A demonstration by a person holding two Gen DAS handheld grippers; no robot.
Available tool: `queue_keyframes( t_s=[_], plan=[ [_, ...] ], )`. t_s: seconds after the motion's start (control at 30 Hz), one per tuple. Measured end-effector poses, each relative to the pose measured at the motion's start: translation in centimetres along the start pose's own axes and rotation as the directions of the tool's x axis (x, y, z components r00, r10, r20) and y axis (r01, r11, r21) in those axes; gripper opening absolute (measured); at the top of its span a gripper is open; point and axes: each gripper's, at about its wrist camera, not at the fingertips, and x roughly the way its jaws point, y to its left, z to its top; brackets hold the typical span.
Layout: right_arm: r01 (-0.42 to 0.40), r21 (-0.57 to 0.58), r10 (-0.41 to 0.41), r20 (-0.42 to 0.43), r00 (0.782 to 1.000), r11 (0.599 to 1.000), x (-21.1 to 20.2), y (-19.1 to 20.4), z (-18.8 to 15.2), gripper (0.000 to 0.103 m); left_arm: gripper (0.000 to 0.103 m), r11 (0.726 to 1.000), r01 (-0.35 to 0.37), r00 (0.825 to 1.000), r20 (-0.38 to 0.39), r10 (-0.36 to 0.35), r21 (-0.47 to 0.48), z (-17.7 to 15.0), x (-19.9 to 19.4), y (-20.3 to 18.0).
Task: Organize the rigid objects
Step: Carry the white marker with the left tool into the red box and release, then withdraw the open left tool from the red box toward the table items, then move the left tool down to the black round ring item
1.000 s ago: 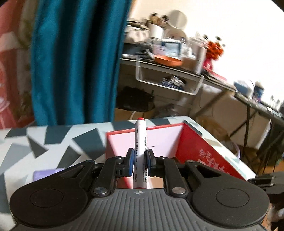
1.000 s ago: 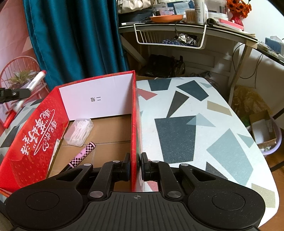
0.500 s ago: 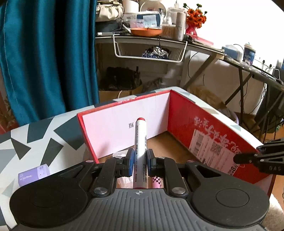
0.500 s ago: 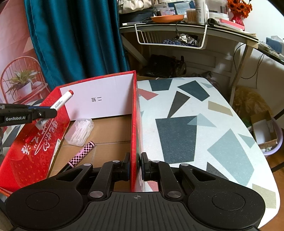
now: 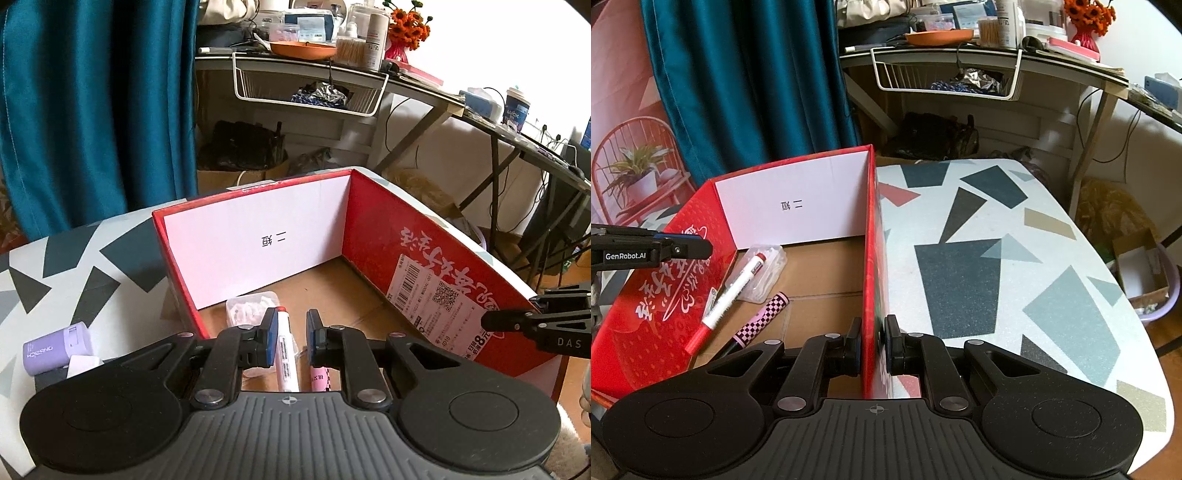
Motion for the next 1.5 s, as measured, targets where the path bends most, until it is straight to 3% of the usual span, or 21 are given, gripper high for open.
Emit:
queue_keyframes(
  t_s=[0.4, 0.53, 0.67, 0.93, 1.23, 1.5],
  plan=[
    [0.0, 0.0, 0.0, -0.001, 1.0, 1.0, 0.0, 0.0, 0.0, 0.011, 0.018, 0.998, -0.035, 0.996, 0.08, 0.04, -0.055, 0.6, -2.9, 2.1],
    [0.001, 0.003, -0.001, 0.001, 1.0, 1.0, 0.0, 0.1, -0.1, 0.011, 0.032, 0.994, -0.081, 0.991, 0.1, 0.088, -0.071, 0.5, -4.6, 3.6],
    [-0.001, 0.008, 0.001, 0.002, 1.0, 1.0, 0.1, 0.1, -0.4, 0.011, 0.034, 0.986, -0.117, 0.986, 0.1, 0.13, -0.121, -0.4, -6.1, 5.8],
    [-0.003, 0.011, 0.003, 0.002, 1.0, 1.0, 0.1, 0.0, -0.3, 0.011, 0.034, 0.94, -0.194, 0.975, 0.053, 0.217, -0.28, -3.3, -7.8, 9.9],
    [-0.001, 0.01, 0.001, 0.001, 1.0, 1.0, 0.1, 0.0, -0.2, 0.011, 0.034, 0.892, -0.281, 0.957, -0.038, 0.286, -0.355, -7.0, -8.2, 13.0],
    [-0.001, 0.01, 0.001, 0.001, 1.0, 1.0, 0.1, 0.0, -0.2, 0.011, 0.034, 0.848, -0.315, 0.945, -0.063, 0.32, -0.427, -8.7, -8.5, 14.5]
  ],
)
